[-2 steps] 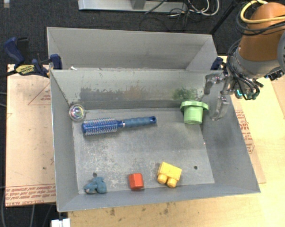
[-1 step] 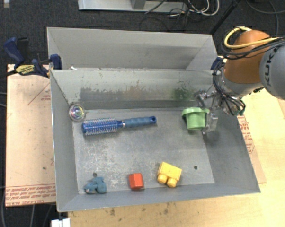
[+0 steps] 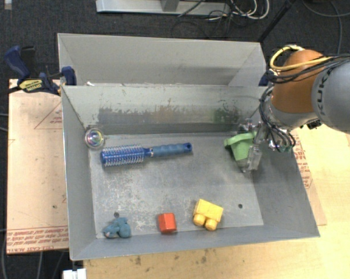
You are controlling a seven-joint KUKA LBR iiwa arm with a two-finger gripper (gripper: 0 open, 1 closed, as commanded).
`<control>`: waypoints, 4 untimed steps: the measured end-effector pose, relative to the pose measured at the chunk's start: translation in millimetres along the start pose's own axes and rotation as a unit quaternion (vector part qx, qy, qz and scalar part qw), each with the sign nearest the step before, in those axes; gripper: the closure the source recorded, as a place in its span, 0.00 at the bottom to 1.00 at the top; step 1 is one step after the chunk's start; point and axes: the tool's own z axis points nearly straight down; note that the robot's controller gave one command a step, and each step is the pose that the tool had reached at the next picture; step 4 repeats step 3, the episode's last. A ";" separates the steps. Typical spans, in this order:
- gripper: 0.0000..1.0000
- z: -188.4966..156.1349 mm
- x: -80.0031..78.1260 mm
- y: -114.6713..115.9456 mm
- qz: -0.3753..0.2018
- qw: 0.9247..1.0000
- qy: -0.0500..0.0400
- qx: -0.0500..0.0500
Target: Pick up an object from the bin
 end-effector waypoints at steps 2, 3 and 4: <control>1.00 -121.2 26.0 26.8 0.016 1.000 -0.003 0.001; 1.00 -218.3 28.3 48.8 0.034 0.999 -0.005 0.001; 1.00 -218.3 28.3 48.8 0.034 0.999 -0.005 0.001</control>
Offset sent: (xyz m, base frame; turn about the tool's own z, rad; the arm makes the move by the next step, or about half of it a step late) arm 0.0000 0.0000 0.0000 0.0000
